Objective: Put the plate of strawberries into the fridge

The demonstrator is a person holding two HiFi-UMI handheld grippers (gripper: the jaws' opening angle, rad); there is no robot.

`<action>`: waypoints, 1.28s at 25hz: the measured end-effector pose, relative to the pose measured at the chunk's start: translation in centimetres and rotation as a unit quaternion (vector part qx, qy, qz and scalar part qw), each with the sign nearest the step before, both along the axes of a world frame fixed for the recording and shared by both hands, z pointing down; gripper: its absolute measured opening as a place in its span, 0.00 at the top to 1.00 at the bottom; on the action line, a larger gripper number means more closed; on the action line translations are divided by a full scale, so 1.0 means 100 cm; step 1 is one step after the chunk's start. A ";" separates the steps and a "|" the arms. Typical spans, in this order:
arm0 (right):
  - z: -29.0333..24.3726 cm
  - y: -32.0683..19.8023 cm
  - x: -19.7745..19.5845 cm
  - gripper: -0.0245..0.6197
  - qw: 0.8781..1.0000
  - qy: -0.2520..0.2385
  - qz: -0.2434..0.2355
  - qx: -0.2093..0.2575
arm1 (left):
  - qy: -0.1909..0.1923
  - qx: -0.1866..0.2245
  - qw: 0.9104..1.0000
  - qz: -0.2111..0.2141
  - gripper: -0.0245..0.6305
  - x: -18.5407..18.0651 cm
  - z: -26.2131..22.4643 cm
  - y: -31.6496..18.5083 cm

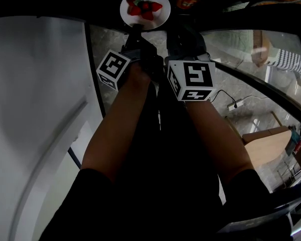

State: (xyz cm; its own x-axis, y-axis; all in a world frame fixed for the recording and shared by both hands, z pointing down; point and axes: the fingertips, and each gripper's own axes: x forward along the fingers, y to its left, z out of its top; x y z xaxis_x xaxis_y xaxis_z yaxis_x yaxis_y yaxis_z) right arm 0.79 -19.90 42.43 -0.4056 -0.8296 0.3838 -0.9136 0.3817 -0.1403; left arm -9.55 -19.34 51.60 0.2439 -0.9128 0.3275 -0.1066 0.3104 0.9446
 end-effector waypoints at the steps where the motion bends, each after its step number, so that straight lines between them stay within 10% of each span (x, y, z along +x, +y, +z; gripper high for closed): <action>1: 0.001 0.000 0.000 0.95 1.000 0.000 0.000 0.000 | -0.001 0.001 1.000 0.000 0.95 0.000 0.001 -0.001; 32: 0.013 -0.008 0.004 0.95 1.000 0.004 0.002 -0.011 | 0.001 0.030 1.000 0.009 0.89 -0.006 0.003 -0.009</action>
State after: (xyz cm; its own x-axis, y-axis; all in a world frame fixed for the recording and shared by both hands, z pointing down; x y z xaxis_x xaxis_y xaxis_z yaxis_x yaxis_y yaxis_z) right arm 1.15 -20.72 43.72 -0.3998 -0.8222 0.4052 -0.9159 0.3752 -0.1423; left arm -10.11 -20.21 51.94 0.2605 -0.9263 0.2721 -0.1090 0.2518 0.9616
